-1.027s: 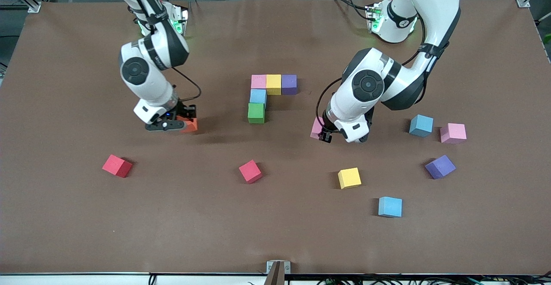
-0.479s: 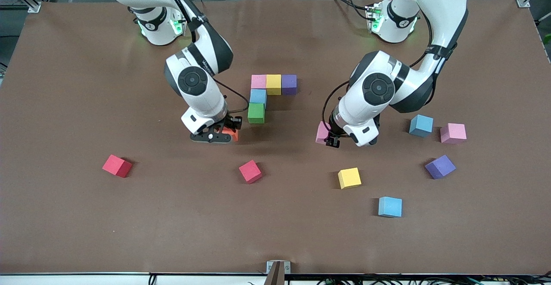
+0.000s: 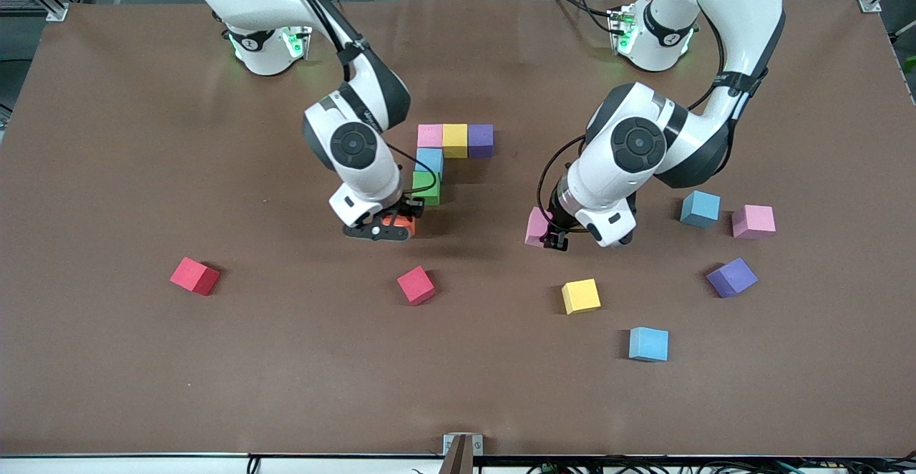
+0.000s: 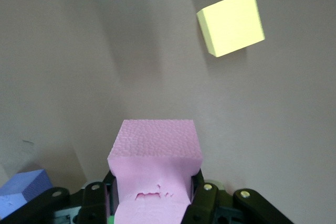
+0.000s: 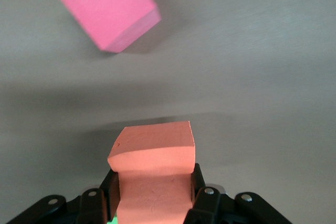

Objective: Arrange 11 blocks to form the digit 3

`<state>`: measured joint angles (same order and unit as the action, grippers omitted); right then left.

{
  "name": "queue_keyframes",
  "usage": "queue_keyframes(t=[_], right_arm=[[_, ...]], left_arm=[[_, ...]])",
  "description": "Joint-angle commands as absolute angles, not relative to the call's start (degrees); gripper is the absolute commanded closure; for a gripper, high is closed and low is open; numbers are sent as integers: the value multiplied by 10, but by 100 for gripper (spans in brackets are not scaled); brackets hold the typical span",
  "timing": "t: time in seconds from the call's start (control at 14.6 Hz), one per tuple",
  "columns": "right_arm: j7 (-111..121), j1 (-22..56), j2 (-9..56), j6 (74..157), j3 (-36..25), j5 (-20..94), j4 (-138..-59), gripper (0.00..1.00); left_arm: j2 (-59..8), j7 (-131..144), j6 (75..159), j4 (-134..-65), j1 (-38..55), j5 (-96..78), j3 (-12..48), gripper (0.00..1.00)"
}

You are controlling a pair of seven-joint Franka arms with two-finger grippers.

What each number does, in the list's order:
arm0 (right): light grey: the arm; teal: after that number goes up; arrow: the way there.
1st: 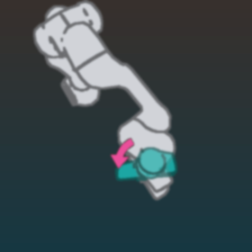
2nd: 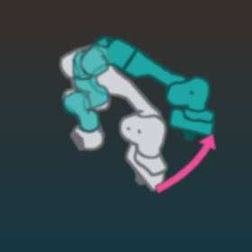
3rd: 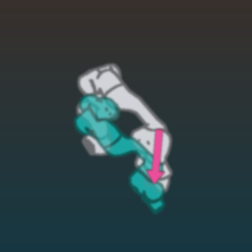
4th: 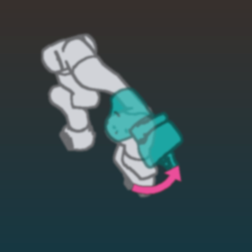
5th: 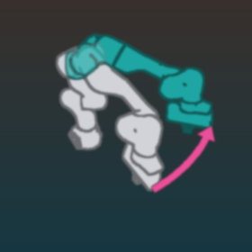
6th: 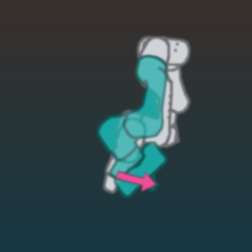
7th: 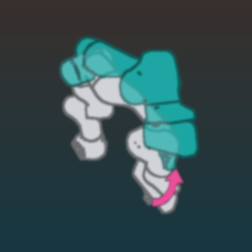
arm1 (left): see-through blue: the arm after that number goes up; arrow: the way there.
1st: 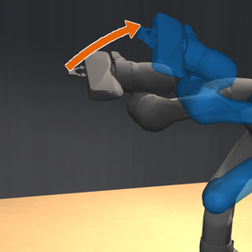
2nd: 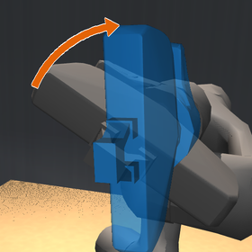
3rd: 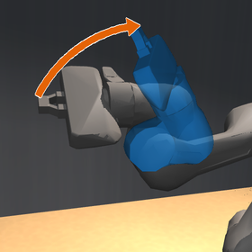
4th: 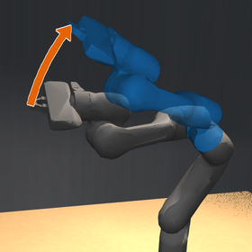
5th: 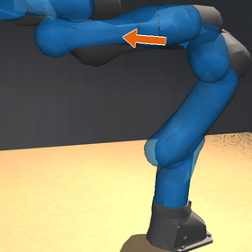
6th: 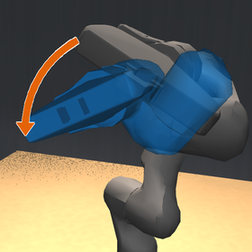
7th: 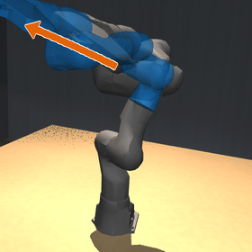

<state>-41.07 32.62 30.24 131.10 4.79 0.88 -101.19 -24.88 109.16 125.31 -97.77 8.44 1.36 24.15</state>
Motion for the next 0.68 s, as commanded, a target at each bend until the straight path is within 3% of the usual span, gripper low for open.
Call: queue_keyframes(t=[0.0,0.62], right_arm=[[-422,336,331,1327,44,12,-991,100],[-453,357,341,1338,44,12,-991,100]], left_arm=[[-241,1090,1245,-972,80,11,241,75],[-242,1089,1239,-970,82,12,241,75]])
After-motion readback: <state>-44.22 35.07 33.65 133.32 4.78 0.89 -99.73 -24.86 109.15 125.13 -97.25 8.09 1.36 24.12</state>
